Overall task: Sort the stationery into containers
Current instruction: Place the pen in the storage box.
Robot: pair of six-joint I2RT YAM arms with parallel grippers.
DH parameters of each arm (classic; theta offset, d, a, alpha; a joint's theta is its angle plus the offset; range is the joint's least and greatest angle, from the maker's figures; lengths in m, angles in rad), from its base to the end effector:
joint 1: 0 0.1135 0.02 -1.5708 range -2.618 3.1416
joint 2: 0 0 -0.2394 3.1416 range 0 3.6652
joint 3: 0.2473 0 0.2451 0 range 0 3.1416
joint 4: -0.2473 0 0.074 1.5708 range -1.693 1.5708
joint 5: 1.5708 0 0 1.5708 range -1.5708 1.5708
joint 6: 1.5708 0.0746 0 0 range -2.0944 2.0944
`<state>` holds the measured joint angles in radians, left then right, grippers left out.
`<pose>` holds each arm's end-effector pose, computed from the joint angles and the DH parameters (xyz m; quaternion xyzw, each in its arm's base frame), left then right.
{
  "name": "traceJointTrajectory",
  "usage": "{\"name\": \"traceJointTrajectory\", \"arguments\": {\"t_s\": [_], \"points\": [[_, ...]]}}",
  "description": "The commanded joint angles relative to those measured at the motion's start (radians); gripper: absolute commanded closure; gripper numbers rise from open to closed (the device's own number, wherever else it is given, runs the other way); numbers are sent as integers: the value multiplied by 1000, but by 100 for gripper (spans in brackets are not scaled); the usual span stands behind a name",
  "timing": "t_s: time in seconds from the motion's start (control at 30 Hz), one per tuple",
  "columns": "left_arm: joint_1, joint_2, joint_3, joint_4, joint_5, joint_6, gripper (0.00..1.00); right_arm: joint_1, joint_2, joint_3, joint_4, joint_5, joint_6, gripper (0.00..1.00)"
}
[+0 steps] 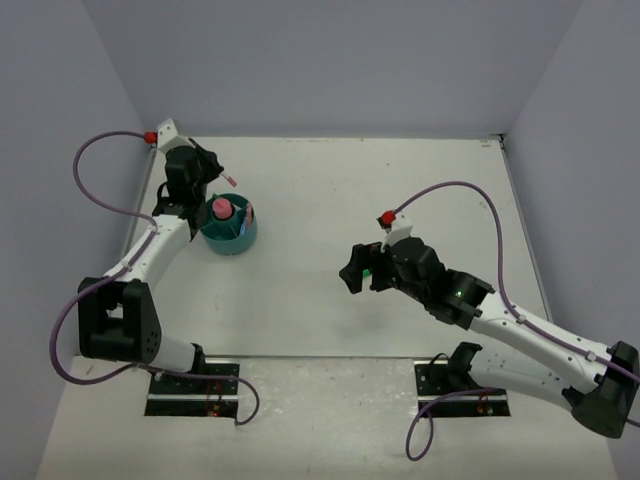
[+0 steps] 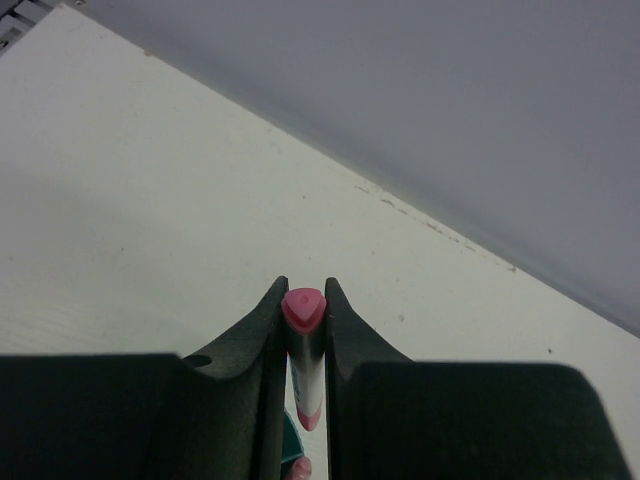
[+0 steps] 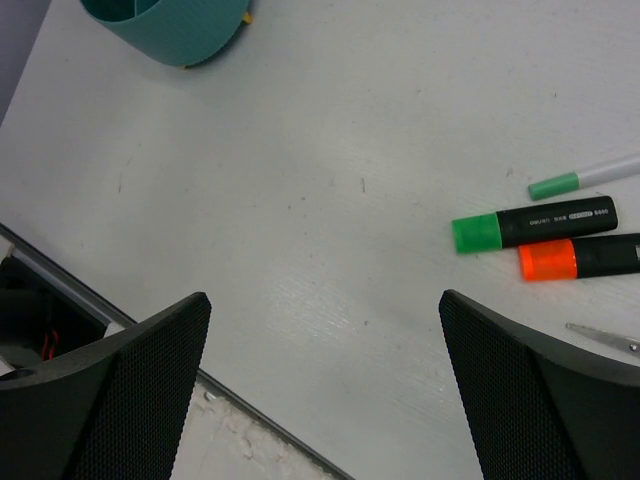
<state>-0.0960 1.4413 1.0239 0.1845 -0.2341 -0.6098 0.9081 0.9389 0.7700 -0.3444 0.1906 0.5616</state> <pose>0.3732 -0.0186 0.2756 -0.2680 0.7351 -0.1269 0.6096 0.1657 0.1893 0.2536 -0.1009 0.8549 0.2757 0.4277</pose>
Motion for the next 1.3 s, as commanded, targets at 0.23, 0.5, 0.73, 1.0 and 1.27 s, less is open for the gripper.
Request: {"name": "traceJointTrajectory", "arguments": {"t_s": [0.23, 0.5, 0.73, 1.0, 1.27], "points": [[10, 85, -85, 219, -13, -75, 100, 2, -122, -5, 6, -67, 18, 1], [15, 102, -63, 114, -63, -85, 100, 3, -120, 10, -13, -59, 12, 1], [20, 151, 5, -3, -42, -106, 99, 3, -107, 30, -42, -42, 0, 1], [22, 149, 6, -41, -43, -113, 72, 3, -106, 43, -56, -39, -9, 1], [24, 88, 25, -105, -35, -137, 41, 2, -49, 61, -65, -11, -1, 1]]}}
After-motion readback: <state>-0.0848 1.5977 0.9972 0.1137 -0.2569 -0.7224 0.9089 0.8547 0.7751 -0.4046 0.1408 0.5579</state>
